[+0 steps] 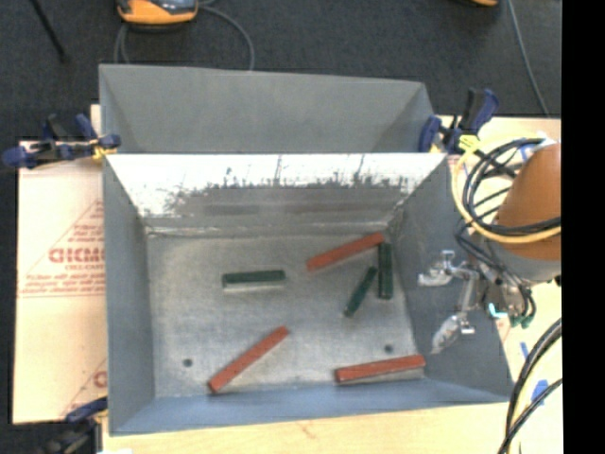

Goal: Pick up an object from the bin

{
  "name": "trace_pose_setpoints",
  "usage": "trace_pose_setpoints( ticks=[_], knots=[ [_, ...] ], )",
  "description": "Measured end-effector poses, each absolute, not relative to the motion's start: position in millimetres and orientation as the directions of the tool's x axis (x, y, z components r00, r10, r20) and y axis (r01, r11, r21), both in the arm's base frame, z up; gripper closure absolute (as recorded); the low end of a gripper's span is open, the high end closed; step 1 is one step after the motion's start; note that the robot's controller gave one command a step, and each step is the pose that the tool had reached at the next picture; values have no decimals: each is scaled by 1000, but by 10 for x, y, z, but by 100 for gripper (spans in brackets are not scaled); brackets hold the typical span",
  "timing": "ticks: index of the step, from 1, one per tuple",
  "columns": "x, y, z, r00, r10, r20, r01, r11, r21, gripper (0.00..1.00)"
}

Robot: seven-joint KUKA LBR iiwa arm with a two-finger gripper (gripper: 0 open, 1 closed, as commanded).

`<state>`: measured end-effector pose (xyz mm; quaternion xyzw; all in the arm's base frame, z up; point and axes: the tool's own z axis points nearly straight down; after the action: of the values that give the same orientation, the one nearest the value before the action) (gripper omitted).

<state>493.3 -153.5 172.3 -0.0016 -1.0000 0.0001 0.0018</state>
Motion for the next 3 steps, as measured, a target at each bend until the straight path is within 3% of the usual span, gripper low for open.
trace_pose_setpoints(
  ticks=[1,2,3],
  knots=[
    [4952,-1531,1761,-1000,0,-3,0,1000,-2,0],
    [4835,-1442,1160,-999,38,-9,38,999,-3,0],
    [4850,-1297,830,-997,-79,1,-79,997,0,0]
  ],
)
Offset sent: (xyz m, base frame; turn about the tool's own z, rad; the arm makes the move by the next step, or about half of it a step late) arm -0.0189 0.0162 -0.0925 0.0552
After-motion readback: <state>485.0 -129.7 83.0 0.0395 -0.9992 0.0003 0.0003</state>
